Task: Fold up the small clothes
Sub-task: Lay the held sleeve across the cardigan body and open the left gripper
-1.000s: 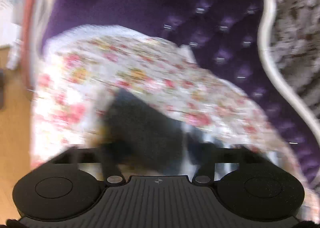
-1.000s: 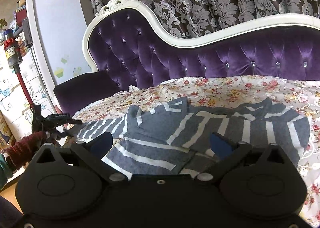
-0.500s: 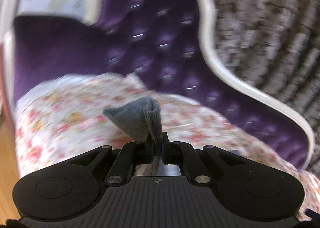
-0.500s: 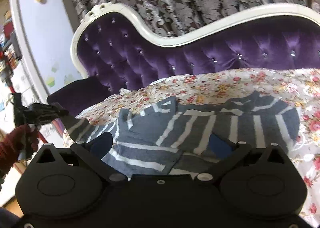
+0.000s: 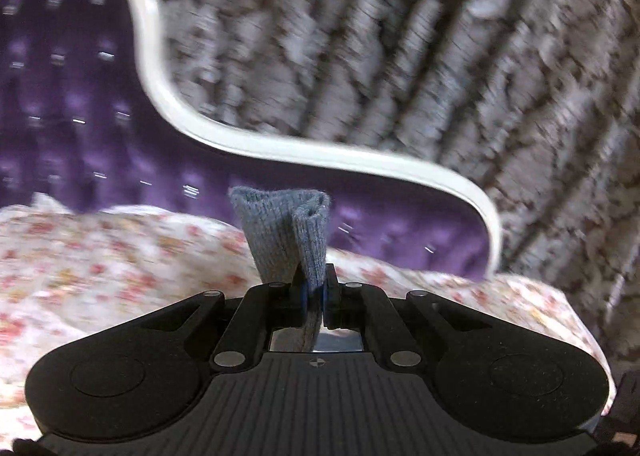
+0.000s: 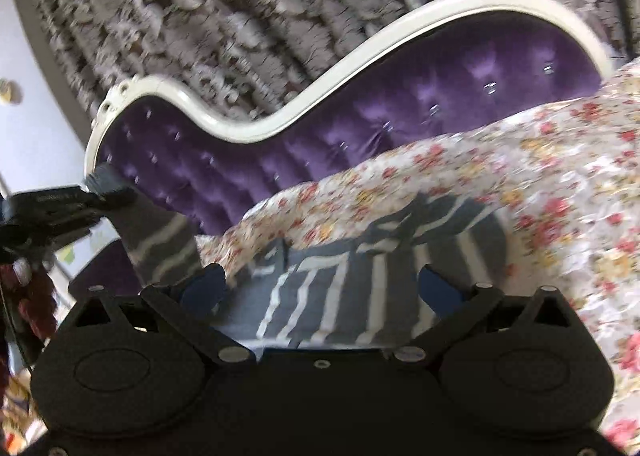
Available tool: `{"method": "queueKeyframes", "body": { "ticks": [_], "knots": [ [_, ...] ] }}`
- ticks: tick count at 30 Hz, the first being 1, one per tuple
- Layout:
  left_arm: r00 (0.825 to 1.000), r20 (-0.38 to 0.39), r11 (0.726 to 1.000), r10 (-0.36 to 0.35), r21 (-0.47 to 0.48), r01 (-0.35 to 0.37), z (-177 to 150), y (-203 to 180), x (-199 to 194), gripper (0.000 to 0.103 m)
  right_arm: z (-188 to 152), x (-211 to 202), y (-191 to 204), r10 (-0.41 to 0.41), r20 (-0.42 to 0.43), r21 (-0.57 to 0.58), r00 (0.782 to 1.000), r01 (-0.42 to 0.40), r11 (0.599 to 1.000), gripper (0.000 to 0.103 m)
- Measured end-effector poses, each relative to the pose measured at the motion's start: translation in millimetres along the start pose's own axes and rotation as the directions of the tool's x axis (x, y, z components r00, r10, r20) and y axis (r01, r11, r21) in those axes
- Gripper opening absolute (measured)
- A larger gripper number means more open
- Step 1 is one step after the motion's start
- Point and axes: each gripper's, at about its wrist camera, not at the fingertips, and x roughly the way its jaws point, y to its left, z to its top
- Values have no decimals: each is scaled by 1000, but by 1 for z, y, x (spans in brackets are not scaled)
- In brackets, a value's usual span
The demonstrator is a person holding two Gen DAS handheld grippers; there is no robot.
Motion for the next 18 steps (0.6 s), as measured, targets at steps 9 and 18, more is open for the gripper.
{"method": "queueKeyframes", "body": {
  "ticks": [9,18],
  "knots": [
    [986,-148,997,-74,19,78,-50,-63,75,6,19,-15,-27,-59,75,83,995,53,995,103],
    [967,-196,983,-160,60,175,-74,-88,89,60,24,-19,-39,-88,102,118,991,75,990,103]
  ]
}}
